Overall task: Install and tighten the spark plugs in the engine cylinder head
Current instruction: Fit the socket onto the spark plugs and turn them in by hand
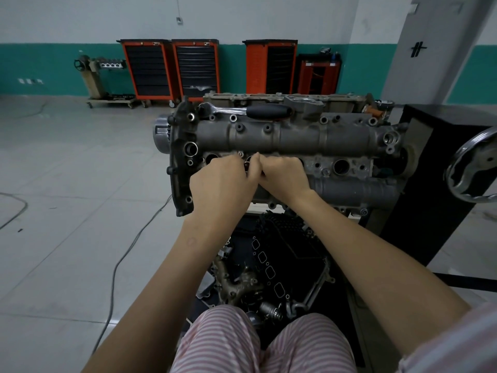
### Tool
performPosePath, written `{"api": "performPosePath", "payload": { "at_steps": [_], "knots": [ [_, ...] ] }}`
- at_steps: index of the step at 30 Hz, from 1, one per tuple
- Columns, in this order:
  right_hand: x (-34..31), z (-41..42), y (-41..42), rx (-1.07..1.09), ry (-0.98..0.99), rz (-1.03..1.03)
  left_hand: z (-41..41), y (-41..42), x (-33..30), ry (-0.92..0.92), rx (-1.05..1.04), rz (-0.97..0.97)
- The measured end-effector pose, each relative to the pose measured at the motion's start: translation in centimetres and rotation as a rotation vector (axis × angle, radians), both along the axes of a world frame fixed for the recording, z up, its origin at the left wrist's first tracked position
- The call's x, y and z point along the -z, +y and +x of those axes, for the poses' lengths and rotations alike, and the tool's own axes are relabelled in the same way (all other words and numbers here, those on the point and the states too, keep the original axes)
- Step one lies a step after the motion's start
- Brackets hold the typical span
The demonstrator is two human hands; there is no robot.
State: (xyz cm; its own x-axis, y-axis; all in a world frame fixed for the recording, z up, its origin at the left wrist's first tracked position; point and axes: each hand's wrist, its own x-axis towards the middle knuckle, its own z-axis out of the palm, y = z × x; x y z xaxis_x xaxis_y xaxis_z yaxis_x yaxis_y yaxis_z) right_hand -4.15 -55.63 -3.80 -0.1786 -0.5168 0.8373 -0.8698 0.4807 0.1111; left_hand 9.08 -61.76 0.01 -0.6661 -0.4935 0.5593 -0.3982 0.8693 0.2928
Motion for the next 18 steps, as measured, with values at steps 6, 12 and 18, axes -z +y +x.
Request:
{"api": "performPosePath", "payload": {
  "at_steps": [6,12,18],
  "knots": [
    [-0.1,-0.1,-0.2,0.072,-0.151,0.106,0.5,-0.1,-0.2,0.051,0.072,-0.12],
    [0.0,-0.4,-0.5,0.136,-0.124,0.213,0.6,-0.2,-0.1,0.025,0.07,-0.054],
    [-0.4,0.6,0.0,0.01,-0.051,0.015,0.0,0.3,0.0,-0.022,-0.027,-0.058]
  ]
}}
